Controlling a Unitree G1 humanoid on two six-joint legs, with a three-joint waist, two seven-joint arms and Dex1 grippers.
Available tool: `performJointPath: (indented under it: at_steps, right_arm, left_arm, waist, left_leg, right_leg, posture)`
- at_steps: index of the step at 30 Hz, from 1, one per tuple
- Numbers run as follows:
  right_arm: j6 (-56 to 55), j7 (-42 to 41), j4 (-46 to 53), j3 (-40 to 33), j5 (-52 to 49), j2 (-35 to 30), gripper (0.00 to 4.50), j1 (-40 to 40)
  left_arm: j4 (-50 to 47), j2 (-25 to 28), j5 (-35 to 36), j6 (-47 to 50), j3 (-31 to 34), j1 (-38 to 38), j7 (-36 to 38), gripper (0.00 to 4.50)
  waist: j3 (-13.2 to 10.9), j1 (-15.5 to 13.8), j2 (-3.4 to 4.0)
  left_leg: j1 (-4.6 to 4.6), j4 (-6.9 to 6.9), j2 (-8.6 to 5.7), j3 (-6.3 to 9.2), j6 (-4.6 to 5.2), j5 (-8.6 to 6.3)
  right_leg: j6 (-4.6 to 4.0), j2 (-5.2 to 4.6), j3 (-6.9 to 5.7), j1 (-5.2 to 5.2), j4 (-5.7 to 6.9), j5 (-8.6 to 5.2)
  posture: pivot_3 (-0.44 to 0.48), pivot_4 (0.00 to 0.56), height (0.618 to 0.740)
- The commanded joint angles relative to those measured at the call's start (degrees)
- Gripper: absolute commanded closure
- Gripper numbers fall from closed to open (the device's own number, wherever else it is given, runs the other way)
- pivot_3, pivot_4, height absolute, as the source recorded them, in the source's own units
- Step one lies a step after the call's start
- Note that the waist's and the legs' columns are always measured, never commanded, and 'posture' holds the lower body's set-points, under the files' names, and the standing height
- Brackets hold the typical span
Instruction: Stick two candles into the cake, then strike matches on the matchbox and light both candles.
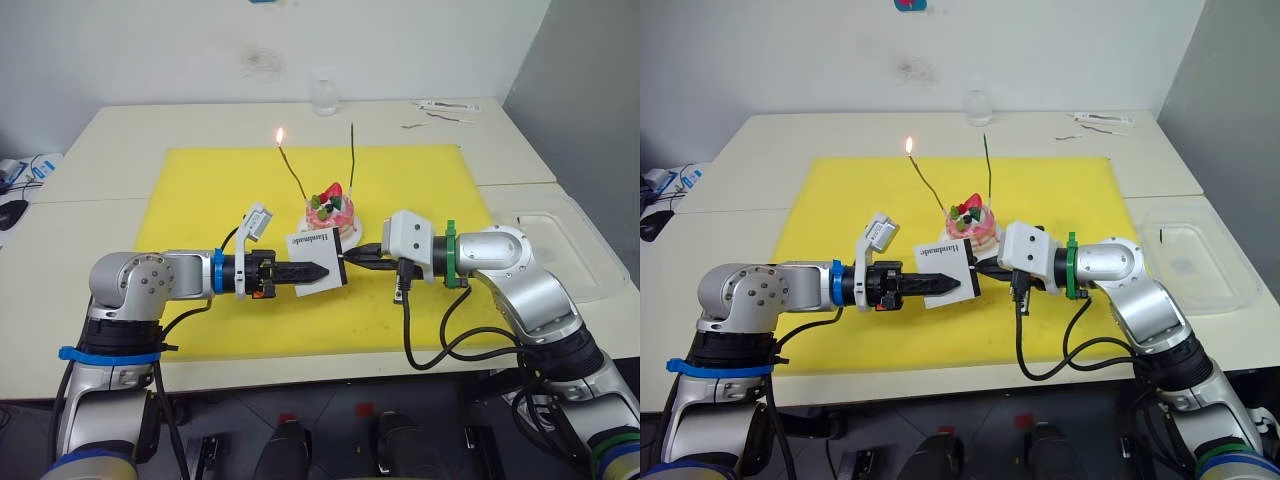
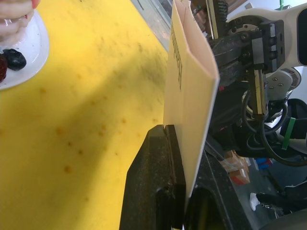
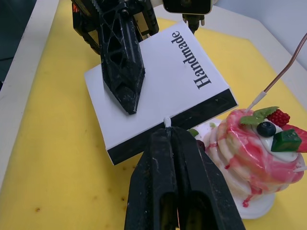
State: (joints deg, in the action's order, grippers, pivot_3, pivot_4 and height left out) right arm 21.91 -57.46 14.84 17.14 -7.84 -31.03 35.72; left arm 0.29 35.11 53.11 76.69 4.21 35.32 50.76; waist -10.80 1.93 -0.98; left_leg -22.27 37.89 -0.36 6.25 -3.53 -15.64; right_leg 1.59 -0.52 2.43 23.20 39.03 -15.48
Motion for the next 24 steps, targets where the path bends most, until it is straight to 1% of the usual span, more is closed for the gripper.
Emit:
performJointPath:
  at_steps: [1,12,20,22,23,24]
  right_arm:
    - [-0.9,0.1,0.6,0.2,0.2,0.3,4.48,1.1]
    - [-2.8,-0.1,-1.9,0.3,0.9,0.0,4.48,1.4]
    - [-4.9,-1.1,-1.6,2.3,2.2,0.3,4.48,0.8]
    - [-4.0,-4.0,-0.5,4.6,2.4,-1.0,4.48,0.4]
    - [-3.1,-7.0,0.9,6.1,2.2,-3.1,4.48,-0.3]
    - [-2.0,-11.5,3.5,6.9,0.8,-6.9,4.48,-1.5]
  left_arm:
    - [-1.4,0.4,1.1,-0.5,1.1,0.1,1.1,4.5]
    - [-2.3,0.4,1.8,0.1,1.7,-0.2,1.0,4.5]
    - [-1.7,-0.4,2.1,-0.4,2.0,1.1,1.0,4.5]
    - [-0.2,-2.4,4.0,0.2,4.3,4.2,-0.3,4.5]
    - [1.3,-3.7,5.6,1.1,6.3,6.5,-1.4,4.5]
    - [3.3,-5.1,7.2,2.2,8.6,9.3,-2.9,4.5]
  waist:
    - [0.0,0.0,0.0]
    - [0.0,0.0,0.0]
    - [0.0,0.0,0.0]
    - [0.0,0.0,0.0]
    - [0.0,-0.2,0.0]
    - [0.0,-0.3,-0.01]
  left_leg:
    - [0.0,0.0,0.0,0.0,0.0,0.0]
    - [0.0,0.0,0.0,0.0,0.0,0.0]
    - [0.0,-0.01,0.0,0.0,-0.01,0.0]
    - [0.0,0.0,0.0,0.0,0.0,0.0]
    - [0.0,0.0,0.0,0.02,0.0,0.0]
    - [-0.04,0.03,-0.01,0.04,0.01,-0.01]
  right_leg:
    - [0.0,0.0,0.0,0.0,0.0,0.0]
    - [0.0,0.0,-0.01,0.0,0.0,0.0]
    - [0.0,0.0,-0.01,0.0,0.0,0.0]
    - [0.0,0.0,-0.01,0.0,0.0,0.0]
    - [0.0,0.0,-0.02,0.0,0.0,0.0]
    - [0.0,0.01,-0.05,0.0,-0.01,0.0]
  posture:
    - [0.0,0.15,0.74]
    - [0.0,0.15,0.74]
    - [0.0,0.15,0.74]
    - [0.0,0.15,0.74]
    - [0.0,0.15,0.74]
    - [0.0,0.15,0.74]
